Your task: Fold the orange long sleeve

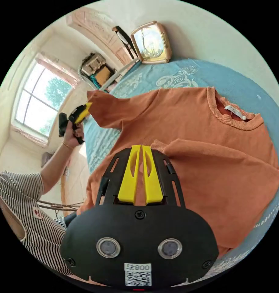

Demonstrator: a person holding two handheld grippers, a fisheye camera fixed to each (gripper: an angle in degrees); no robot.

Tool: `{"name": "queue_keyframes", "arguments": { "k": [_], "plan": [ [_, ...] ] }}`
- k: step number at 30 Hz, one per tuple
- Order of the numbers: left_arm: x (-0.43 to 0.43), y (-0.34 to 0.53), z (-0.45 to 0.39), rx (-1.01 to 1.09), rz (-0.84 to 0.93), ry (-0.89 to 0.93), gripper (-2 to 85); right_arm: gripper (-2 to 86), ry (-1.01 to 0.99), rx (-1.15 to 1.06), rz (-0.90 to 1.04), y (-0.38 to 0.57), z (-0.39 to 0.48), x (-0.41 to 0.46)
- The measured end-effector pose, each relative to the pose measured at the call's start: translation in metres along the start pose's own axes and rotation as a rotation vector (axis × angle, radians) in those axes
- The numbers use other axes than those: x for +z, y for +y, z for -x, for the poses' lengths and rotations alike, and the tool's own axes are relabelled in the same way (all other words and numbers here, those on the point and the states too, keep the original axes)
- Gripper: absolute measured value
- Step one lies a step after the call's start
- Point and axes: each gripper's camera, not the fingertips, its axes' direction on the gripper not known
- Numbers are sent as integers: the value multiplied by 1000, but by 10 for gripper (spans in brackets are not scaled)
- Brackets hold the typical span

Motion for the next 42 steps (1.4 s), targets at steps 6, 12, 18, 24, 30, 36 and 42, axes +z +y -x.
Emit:
{"name": "queue_keyframes", "arguments": {
  "k": [6,12,18,24,30,36,42],
  "plan": [
    [54,48,-107,371,218,-103,30,106,-438,111,-169,-21,-68,-16],
    [86,97,-180,621,319,-231,28,127,-704,272,-180,-37,-141,25],
    [101,130,-236,784,330,-348,24,126,-729,365,-140,-16,-191,53],
    [118,155,-285,905,337,-449,27,68,-779,379,-71,-12,-225,70],
    [125,163,-346,1010,225,-444,26,28,-793,303,-127,-3,-244,38],
    [147,181,-423,1160,112,-318,29,22,-729,153,-282,32,-260,-53],
    [207,228,-458,1233,227,-237,32,20,-595,236,-296,112,-307,-80]
  ]
}}
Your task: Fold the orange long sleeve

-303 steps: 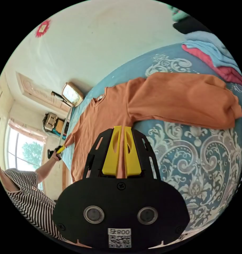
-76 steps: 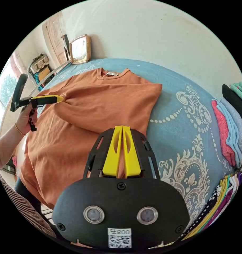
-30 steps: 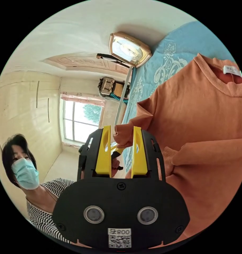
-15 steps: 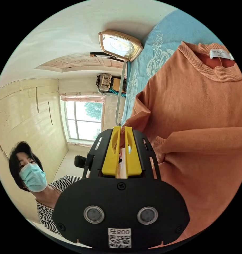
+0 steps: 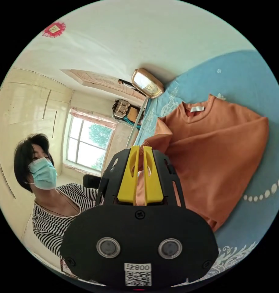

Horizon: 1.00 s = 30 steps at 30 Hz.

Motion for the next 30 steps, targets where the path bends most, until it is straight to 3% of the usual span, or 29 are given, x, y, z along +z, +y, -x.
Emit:
{"name": "queue_keyframes", "arguments": {
  "k": [10,16,20,24,28,30],
  "plan": [
    [80,-2,-32,65,247,201,68,16,82,248,31,80,-106,2],
    [66,8,-8,-24,167,279,66,3,95,238,-14,94,-96,-3],
    [69,16,19,-160,99,296,33,1,109,102,-127,90,-41,-7],
    [102,22,35,-236,180,300,12,0,151,8,30,65,-10,48],
    [130,53,41,-258,313,369,5,1,292,39,363,69,-29,132],
    [120,64,56,-297,269,394,5,1,246,50,333,77,-30,135]
  ]
}}
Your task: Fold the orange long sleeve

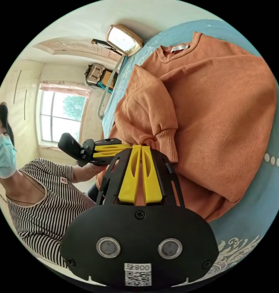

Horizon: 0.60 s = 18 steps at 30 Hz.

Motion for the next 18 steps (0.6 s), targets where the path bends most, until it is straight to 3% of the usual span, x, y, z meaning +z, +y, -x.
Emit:
{"name": "queue_keyframes", "arguments": {
  "k": [3,7,9,11,14,18],
  "plan": [
    [-27,16,38,-99,-99,-28,9,3,64,-32,3,2,18,2],
    [-51,51,133,-413,-157,-109,25,9,152,-118,-17,-6,71,-9],
    [-53,76,174,-564,-192,-22,43,16,147,-164,-94,-13,93,-22],
    [-43,115,221,-774,-288,219,75,36,183,-223,-192,-35,118,-29],
    [-25,155,254,-959,-395,402,94,59,201,-277,-219,-87,136,-17],
    [-7,171,276,-1010,-478,548,93,71,238,-270,-189,-166,135,14]
  ]
}}
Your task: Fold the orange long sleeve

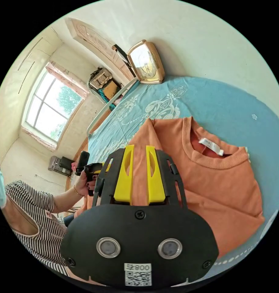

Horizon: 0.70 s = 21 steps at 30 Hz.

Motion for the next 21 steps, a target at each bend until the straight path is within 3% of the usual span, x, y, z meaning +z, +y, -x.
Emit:
{"name": "queue_keyframes", "arguments": {
  "k": [6,10,14,21],
  "plan": [
    [6,-18,19,13,29,-16,42,71,11,45,95,-80,-16,69],
    [-4,-14,20,72,-12,-50,24,27,60,69,269,-92,-18,113],
    [-9,-12,9,183,-63,-160,22,11,55,-6,135,-101,7,87],
    [-3,-9,17,161,-47,-158,28,9,108,35,235,-103,0,103]
  ]
}}
